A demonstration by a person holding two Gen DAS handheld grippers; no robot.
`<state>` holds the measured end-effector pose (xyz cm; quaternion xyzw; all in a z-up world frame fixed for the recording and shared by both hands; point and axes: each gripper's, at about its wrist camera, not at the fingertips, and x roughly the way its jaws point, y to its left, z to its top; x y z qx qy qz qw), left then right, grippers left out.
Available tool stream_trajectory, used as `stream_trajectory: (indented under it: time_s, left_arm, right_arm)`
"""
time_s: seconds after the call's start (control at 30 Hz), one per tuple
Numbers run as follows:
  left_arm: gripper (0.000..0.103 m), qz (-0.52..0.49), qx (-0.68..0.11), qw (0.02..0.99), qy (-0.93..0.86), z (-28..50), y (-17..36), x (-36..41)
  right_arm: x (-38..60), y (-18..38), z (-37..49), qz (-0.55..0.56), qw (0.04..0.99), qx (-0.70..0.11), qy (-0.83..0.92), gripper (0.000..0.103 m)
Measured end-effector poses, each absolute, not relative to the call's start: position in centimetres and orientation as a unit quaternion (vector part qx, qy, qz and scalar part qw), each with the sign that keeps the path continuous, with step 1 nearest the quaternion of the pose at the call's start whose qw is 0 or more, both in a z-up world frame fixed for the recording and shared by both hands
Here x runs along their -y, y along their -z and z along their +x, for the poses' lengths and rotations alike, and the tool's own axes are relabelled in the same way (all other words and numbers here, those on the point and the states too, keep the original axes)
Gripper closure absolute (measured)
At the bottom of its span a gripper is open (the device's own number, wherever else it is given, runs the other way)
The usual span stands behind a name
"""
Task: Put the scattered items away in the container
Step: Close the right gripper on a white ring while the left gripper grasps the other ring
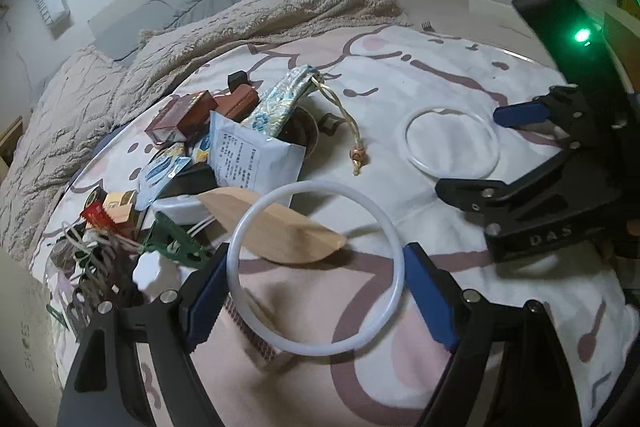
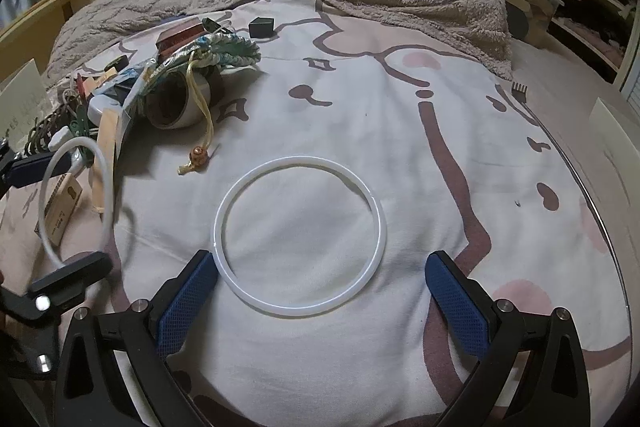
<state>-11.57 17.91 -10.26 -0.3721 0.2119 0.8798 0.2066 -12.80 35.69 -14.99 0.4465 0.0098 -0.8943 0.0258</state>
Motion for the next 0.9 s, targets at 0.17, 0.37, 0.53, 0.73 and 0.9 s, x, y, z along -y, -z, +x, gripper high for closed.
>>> stream_trajectory:
  time_s: [0.17, 0.37, 0.53, 0.73, 0.9]
  left_arm:
    - [0.019, -0.369, -0.178, 0.203, -0.889, -9.9, 8.9, -16.1]
    - [0.019, -0.381, -0.147, 0.187, -0.894, -7.7, 8.1, -13.1]
    - [0.019, -0.395, -0.131, 0.163, -0.895, -5.9, 8.4, -10.3]
    - [0.019, -0.413, -0.109, 0.142, -0.893, -4.1, 9.3, -7.2]
    - [0.019, -0.427, -0.089, 0.131, -0.89, -3.5, 10.7, -5.7]
  right_arm:
    - [-35.6, 14.8, -12.5, 0.436, 0.034, -0.007, 0.899, 0.007]
    - [-35.5, 14.7, -12.3, 0.429, 0.039, -0.01, 0.902, 0.016]
    - [-35.6, 14.4, -12.1, 0.422, 0.043, -0.005, 0.906, 0.024]
    - [-36.1, 14.2, -11.9, 0.417, 0.047, 0.008, 0.908, 0.024]
    - [-36.7, 13.5, -11.5, 0.415, 0.042, 0.021, 0.909, 0.024]
